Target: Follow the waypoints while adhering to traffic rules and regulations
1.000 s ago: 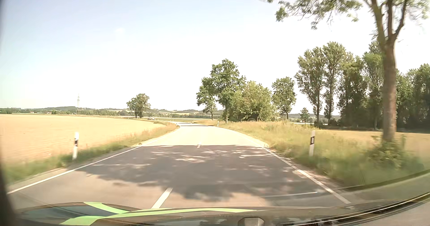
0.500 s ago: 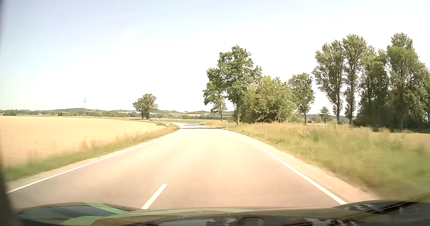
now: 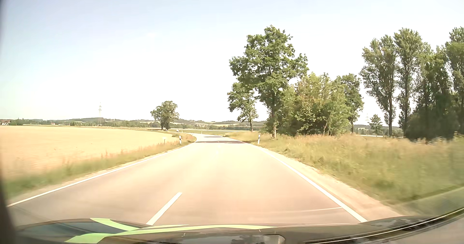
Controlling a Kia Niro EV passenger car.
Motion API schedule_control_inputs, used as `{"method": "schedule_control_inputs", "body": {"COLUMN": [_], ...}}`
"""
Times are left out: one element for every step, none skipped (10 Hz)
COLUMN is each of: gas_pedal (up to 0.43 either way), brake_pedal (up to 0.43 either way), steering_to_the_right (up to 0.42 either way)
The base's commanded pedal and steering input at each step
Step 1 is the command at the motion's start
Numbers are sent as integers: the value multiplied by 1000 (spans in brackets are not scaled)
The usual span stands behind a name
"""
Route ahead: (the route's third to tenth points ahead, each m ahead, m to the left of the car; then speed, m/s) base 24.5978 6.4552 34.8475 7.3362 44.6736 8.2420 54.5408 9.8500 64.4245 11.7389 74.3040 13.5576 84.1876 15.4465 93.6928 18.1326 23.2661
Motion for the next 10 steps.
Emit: {"method": "schedule_control_inputs", "body": {"gas_pedal": [87,87,87,98,98,98,98,110,110,110], "brake_pedal": [0,0,0,0,0,0,0,0,0,0], "steering_to_the_right": [-24,-24,-24,-24,-24,-22,-21,-20,-20,-20]}}
